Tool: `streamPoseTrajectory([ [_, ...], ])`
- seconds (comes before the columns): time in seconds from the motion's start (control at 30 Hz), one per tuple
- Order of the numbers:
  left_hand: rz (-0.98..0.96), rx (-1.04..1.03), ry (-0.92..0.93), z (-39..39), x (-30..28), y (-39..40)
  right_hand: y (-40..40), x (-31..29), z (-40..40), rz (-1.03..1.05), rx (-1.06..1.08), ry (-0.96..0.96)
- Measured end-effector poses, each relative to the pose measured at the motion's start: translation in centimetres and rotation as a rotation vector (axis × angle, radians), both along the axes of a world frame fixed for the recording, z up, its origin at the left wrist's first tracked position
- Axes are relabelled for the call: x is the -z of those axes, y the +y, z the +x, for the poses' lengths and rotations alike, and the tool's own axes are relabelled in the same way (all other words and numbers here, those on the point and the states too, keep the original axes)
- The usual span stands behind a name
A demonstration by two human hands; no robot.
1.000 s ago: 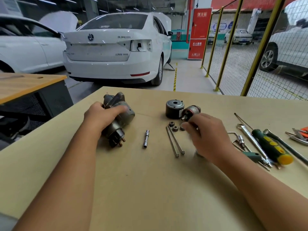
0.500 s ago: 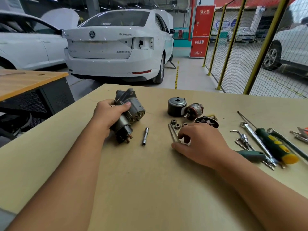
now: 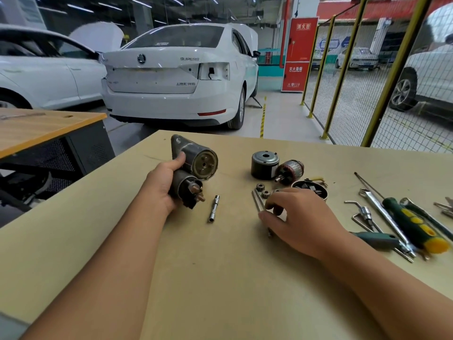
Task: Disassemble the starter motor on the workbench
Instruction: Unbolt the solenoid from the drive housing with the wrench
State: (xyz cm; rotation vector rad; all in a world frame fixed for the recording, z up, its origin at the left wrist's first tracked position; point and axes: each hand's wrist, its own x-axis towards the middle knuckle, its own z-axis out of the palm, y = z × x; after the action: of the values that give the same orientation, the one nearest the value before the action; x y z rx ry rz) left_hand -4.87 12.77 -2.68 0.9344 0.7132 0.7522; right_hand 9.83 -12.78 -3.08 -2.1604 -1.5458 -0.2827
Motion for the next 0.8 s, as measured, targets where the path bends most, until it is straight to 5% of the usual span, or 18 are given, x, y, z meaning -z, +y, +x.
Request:
streamPoseTrajectory([
  [0.17, 0.002, 0.127, -0.195, -0.5, -1.0, -1.1, 0.2, 0.1, -0.2, 0.088, -0.041, 0.019],
  [0.33, 0.241, 0.149, -0.350, 0.7, -2.3, -3.5, 0.1, 0.3, -0.1, 0.130, -0.077, 0.016],
  [0.63, 0.567, 0.156, -0.328, 3.2, -1.5, -8.3, 0.4, -0.2, -0.5, 0.513, -0.091, 0.200],
  [0.8, 0.793, 0.148, -0.235, 3.6, -1.4, -9.4, 0.1, 0.1, 0.1, 0.563, -0.027, 0.329],
])
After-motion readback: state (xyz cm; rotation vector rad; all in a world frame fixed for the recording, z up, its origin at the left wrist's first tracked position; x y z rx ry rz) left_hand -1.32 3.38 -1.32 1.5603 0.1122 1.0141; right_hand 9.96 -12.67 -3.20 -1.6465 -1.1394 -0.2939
